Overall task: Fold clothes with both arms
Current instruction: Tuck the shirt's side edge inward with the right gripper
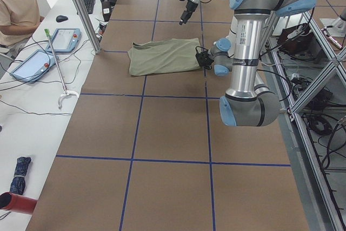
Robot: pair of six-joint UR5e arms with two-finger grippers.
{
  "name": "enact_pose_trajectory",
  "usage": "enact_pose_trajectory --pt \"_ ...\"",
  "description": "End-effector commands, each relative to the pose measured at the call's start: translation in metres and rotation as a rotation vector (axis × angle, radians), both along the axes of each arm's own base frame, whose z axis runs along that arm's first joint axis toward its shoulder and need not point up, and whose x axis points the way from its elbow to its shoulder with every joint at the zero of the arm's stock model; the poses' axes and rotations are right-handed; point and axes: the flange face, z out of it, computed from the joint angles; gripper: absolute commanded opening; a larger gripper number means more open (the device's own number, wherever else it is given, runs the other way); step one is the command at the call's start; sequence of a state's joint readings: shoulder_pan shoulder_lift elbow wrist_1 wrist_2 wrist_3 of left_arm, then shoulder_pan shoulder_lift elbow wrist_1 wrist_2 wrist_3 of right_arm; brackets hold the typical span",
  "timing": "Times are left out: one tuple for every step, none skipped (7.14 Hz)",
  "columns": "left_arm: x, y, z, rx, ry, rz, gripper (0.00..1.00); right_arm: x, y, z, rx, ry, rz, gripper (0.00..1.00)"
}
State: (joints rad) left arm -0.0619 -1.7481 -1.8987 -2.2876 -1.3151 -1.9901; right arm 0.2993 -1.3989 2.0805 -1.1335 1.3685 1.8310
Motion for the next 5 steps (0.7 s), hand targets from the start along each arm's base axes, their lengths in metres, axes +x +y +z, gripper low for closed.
enact_pose_trajectory --pt "-0.003 -0.001 -0.005 0.002 0.009 -0.001 0.00 -0.028 0.015 -0.006 -0.105 -0.019 0.041 0.93" --pt "-0.003 -0.001 -0.007 0.003 0.015 -0.002 0.00 -0.055 0.024 -0.027 -0.175 0.034 0.052 0.90" --pt "-0.003 -0.001 -0.008 0.003 0.017 -0.001 0.00 -0.083 0.039 -0.039 -0.216 0.084 0.042 0.90" --pt "-0.003 0.000 -0.009 0.003 0.018 -0.001 0.00 -0.105 0.061 -0.024 -0.237 0.117 0.020 0.90" --pt "-0.003 0.000 -0.009 0.003 0.018 -0.001 0.00 -0.127 0.072 -0.006 -0.225 0.155 0.042 0.90"
